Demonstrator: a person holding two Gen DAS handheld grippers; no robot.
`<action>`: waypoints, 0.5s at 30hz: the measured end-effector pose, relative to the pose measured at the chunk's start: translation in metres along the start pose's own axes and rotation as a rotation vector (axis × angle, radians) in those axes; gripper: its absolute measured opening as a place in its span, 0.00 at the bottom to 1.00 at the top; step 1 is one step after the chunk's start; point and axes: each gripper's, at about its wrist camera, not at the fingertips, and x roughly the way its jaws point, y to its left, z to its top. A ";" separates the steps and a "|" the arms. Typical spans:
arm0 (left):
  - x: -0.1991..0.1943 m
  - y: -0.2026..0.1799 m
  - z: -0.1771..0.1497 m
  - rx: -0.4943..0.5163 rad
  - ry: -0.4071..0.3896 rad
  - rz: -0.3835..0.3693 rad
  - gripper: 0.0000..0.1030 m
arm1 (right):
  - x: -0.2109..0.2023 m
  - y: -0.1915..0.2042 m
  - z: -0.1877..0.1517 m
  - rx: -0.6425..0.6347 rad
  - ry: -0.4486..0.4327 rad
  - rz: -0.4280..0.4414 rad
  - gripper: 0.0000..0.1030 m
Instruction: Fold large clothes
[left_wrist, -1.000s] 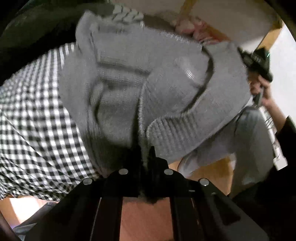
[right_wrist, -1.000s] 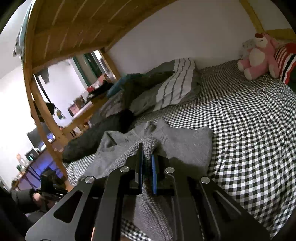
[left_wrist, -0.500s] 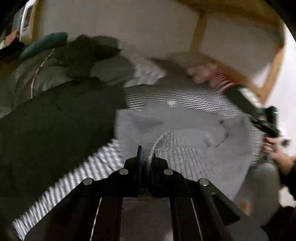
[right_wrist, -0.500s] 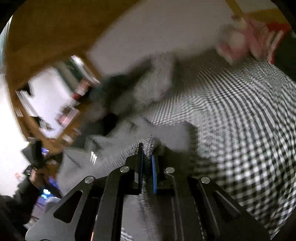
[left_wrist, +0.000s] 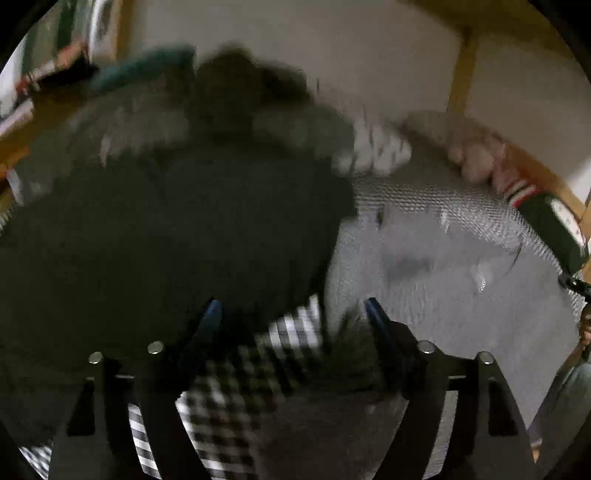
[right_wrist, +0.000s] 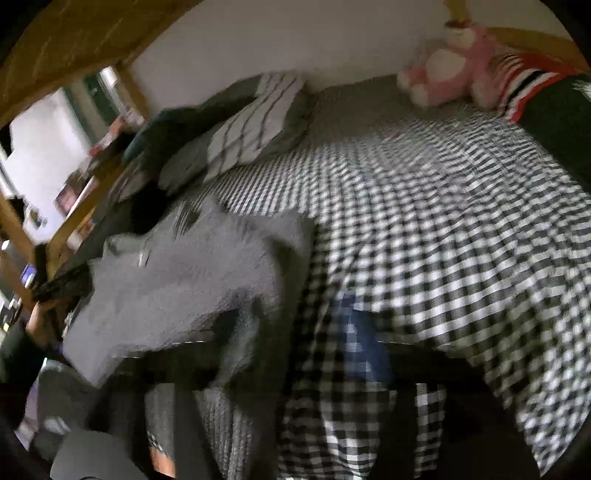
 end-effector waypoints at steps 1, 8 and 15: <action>-0.017 -0.003 0.004 0.005 -0.052 -0.009 0.88 | -0.003 -0.002 0.003 0.024 0.001 0.033 0.91; -0.053 -0.048 -0.061 0.002 0.097 -0.106 0.94 | 0.007 0.025 -0.024 -0.136 0.217 0.121 0.58; -0.003 -0.050 -0.108 -0.062 0.210 -0.086 0.95 | -0.036 0.008 -0.043 0.017 0.051 0.327 0.09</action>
